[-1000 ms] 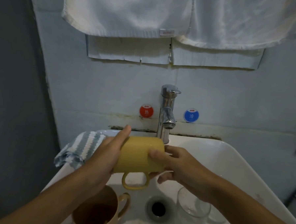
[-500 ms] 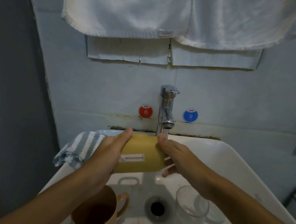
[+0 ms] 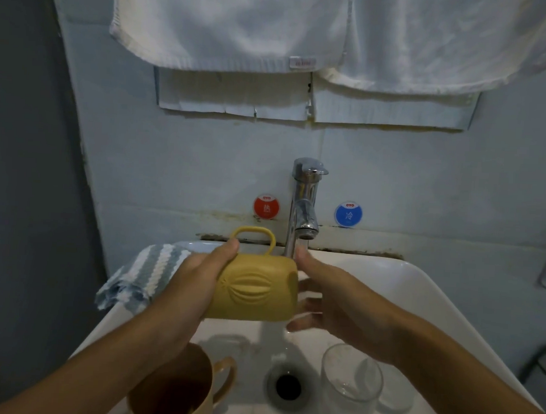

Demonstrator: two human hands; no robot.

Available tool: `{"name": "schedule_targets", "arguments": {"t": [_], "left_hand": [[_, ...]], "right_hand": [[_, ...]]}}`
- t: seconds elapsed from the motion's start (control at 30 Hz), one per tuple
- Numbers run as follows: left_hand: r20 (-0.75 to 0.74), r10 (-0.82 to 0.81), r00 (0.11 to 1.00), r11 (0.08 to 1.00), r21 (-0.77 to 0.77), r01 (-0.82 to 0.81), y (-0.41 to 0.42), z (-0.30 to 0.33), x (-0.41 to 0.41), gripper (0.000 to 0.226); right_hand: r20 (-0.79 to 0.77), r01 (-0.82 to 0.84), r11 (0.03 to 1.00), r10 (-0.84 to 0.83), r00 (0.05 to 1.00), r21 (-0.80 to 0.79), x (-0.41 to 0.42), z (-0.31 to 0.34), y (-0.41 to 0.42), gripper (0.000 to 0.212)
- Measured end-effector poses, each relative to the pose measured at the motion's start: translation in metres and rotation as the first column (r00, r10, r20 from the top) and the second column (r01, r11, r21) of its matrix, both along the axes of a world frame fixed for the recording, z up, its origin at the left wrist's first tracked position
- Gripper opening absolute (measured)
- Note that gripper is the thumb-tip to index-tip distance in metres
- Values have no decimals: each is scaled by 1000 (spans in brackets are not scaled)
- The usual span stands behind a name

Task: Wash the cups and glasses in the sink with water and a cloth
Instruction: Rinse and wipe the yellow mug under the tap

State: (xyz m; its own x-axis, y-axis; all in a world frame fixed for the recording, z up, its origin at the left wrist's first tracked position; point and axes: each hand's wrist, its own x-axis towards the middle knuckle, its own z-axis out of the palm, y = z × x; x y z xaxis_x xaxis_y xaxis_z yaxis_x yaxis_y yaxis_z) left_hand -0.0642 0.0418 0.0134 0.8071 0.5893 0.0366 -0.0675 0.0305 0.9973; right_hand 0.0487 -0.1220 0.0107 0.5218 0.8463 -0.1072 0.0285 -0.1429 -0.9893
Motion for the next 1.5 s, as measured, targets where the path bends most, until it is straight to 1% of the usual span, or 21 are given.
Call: {"name": "schedule_targets", "arguments": {"t": [0.07,0.13,0.23,0.33,0.47,0.53,0.6,0.67,0.73,0.77,0.8,0.83,0.87,0.9,0.93,1.0,1.1,1.23,1.37,1.43,1.5], "left_hand": [[7,15,1000,994,109,-16,-7,2,-3,40],[16,18,1000,995,96,-19,-10,2,-4,44],[12,48,999,997,-69,-47,-3,-2,-1,35],[-19,-19,1000,978,-210,14,4,-4,-1,58],[-66,-97,993,954,-292,74,9,-5,-1,70],[-80,-108,991,933,-351,74,14,-6,-1,68],[-21,-124,992,896,-433,103,22,-4,-1,54],[0,-47,999,883,-468,42,26,-4,1,50],[-58,168,984,933,-314,-178,26,-5,8,43],[-81,358,930,913,-179,-367,27,-7,12,49],[-84,534,841,840,-58,-539,27,-6,14,58],[-24,590,807,807,25,-589,25,-1,11,55],[65,581,811,804,107,-585,24,1,9,41],[161,502,850,821,220,-527,19,3,3,28],[237,455,858,791,335,-512,15,1,-2,25],[363,334,870,702,520,-486,6,-3,-5,34],[383,196,903,553,717,-424,-1,-17,0,41],[381,22,924,533,777,-333,-6,-24,2,37],[407,-28,913,582,749,-316,-5,-21,2,27],[382,-103,918,586,769,-254,-7,-19,2,15],[351,-170,921,604,775,-184,-9,-20,3,13]], "right_hand": [[-49,2,998,-5,999,-66,-2,1,-1,73],[-93,-7,998,1,996,-62,-3,-1,0,69],[-181,1,1000,-2,983,-4,-2,0,0,58],[-181,-10,999,18,983,45,-1,2,0,46],[-121,38,998,-32,992,43,1,1,2,50],[-124,61,997,-55,991,39,-1,0,3,44],[-122,87,995,-81,989,48,-5,0,2,35],[-109,132,990,-126,986,49,-7,0,2,30],[-113,193,981,-188,976,38,-6,-2,3,32],[-124,224,974,-219,968,26,-5,-4,4,36],[-138,248,969,-245,960,9,-3,-6,5,42],[-153,264,965,-262,953,-5,-2,-9,6,48],[-166,272,962,-271,948,-14,-1,-11,7,54],[-177,274,962,-272,946,-16,0,-13,8,58],[-186,272,962,-270,945,-13,1,-14,9,61],[-200,270,963,-264,944,5,2,-16,10,60],[-214,263,965,-255,943,12,2,-19,12,62],[-200,252,968,-245,949,8,3,-20,12,65],[-195,263,963,-247,949,62,3,-17,12,70],[-173,252,965,-238,956,67,2,-15,12,74],[-162,242,968,-229,960,69,0,-15,12,78]]}}
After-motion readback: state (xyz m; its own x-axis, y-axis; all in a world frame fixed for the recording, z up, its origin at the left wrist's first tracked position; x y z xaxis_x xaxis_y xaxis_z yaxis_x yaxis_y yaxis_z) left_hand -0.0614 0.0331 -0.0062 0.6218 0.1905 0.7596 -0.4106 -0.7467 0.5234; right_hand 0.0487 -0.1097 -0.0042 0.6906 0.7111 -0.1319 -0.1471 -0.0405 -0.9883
